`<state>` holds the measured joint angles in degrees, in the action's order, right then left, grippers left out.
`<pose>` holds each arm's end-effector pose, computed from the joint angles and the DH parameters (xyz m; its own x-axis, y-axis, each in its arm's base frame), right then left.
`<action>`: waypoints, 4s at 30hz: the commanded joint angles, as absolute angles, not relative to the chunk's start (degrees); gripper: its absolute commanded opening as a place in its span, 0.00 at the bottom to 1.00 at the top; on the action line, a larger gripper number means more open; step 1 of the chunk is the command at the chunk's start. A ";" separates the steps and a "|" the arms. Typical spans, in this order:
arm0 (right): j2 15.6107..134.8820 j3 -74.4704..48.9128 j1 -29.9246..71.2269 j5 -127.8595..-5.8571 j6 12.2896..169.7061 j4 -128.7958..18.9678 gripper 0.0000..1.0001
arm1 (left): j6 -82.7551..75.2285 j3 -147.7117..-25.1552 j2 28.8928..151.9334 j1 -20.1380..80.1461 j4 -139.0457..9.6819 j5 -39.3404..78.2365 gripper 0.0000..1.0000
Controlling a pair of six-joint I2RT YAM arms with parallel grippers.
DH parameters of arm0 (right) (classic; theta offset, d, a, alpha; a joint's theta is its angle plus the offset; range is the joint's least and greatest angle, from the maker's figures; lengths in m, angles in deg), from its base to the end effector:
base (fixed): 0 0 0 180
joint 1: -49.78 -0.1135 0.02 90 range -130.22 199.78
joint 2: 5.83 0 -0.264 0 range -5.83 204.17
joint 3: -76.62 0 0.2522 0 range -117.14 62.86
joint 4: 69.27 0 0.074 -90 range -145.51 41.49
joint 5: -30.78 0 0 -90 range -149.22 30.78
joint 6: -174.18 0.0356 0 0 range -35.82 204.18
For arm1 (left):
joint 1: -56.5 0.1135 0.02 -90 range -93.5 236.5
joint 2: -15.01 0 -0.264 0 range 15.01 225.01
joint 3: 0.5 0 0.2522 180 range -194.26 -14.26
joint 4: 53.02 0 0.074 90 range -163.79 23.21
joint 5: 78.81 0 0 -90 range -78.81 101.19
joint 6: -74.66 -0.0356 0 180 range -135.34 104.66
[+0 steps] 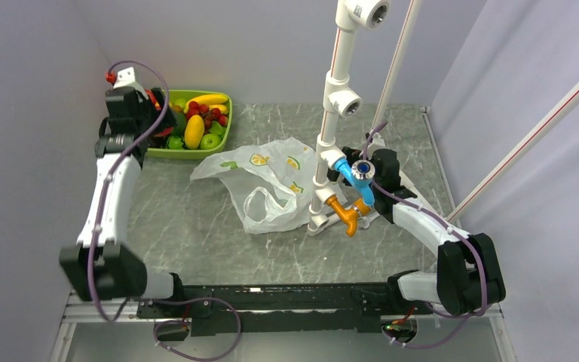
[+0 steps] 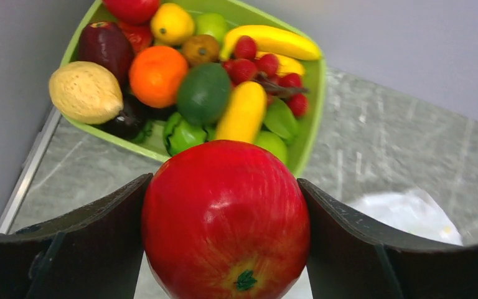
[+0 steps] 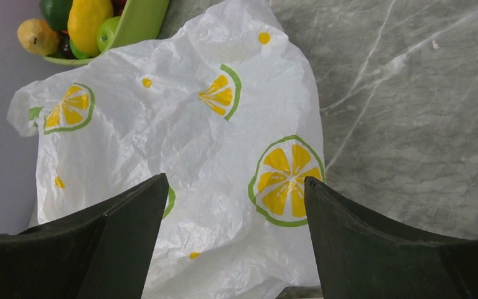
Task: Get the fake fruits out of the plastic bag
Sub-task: Place the fake fruit in the bin, then reset both arms
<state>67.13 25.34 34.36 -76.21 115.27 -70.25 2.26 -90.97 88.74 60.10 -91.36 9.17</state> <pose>0.2653 0.0840 0.2346 -0.5592 0.3581 -0.7477 -0.2675 0.7758 0.5715 0.2888 0.0194 0.3992 -0.3213 -0.3230 -0.8902 -0.2021 0.9418 -0.2688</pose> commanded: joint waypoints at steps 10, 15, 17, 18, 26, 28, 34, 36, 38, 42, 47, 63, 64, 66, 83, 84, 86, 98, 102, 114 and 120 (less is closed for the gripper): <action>68.10 23.77 34.51 -73.36 114.51 -72.33 0.83 | 1.88 -115.31 126.55 69.15 -74.33 26.70 0.06; 69.98 23.61 34.49 -74.81 114.84 -73.18 0.82 | 3.61 -116.78 132.78 69.11 -64.98 25.37 0.22; 70.92 23.20 34.49 -75.28 114.88 -73.46 0.82 | 4.55 -118.88 136.19 69.08 -62.97 27.04 0.30; 71.37 23.00 34.49 -75.52 114.88 -73.57 0.82 | 4.90 -121.16 138.13 69.15 -63.33 28.24 0.32; 72.37 22.42 34.51 -75.89 114.16 -73.03 0.80 | 10.19 -128.87 148.30 68.71 -58.96 33.15 0.45; 72.38 22.34 34.54 -76.07 114.07 -73.16 0.80 | 10.06 -130.79 150.18 68.28 -59.41 33.51 0.48; 71.83 22.47 34.56 -75.96 113.60 -72.80 0.80 | 10.53 -130.54 151.84 67.72 -58.29 35.80 0.72; 71.61 23.05 34.45 -76.17 113.78 -73.52 0.80 | 8.61 -130.10 151.41 67.51 -59.55 35.93 0.76; 71.57 23.13 34.49 -76.25 113.76 -73.78 0.81 | 7.00 -129.06 150.30 67.39 -60.44 35.40 0.79; 71.32 22.97 34.50 -76.34 113.47 -73.35 0.81 | 3.72 -128.46 148.18 67.38 -62.36 35.06 0.87; 70.54 23.06 34.55 -76.23 113.27 -73.07 0.81 | 1.36 -128.18 145.43 67.47 -66.19 34.22 0.99; 67.49 20.59 34.52 -65.76 113.80 -64.71 0.87 | -4.06 -125.04 131.45 67.62 -76.92 26.59 0.99; 67.07 20.38 34.49 -64.87 114.13 -64.10 0.88 | -4.09 -124.41 130.15 67.65 -78.04 26.00 0.99; 66.30 20.04 34.50 -63.45 114.84 -62.84 0.89 | -3.42 -122.36 127.03 67.70 -80.57 24.60 0.99; 47.21 19.62 34.46 -55.89 116.08 -41.08 1.00 | 5.48 -80.42 75.47 67.52 -83.95 35.02 0.99; 45.38 19.32 34.43 -56.02 115.90 -39.23 1.00 | 5.34 -80.17 72.88 67.43 -85.32 35.86 0.99; 41.87 18.14 34.39 -56.04 115.32 -35.26 1.00 | 5.10 -80.11 67.49 67.44 -88.12 37.31 0.99; 22.65 3.77 34.32 -46.60 108.95 -11.77 1.00 | 9.35 -83.03 42.98 67.49 -90.20 36.04 0.99; 18.10 -3.42 34.31 -42.55 105.54 -6.59 1.00 | 10.40 -86.26 40.03 67.47 -90.39 34.63 0.99; 15.59 -14.26 34.35 -35.17 103.83 -1.66 1.00 | 8.59 -92.67 37.99 67.44 -93.31 30.92 0.99; 15.35 -11.87 34.41 -34.36 104.82 -1.36 1.00 | 9.74 -89.91 38.56 67.49 -91.35 33.31 0.99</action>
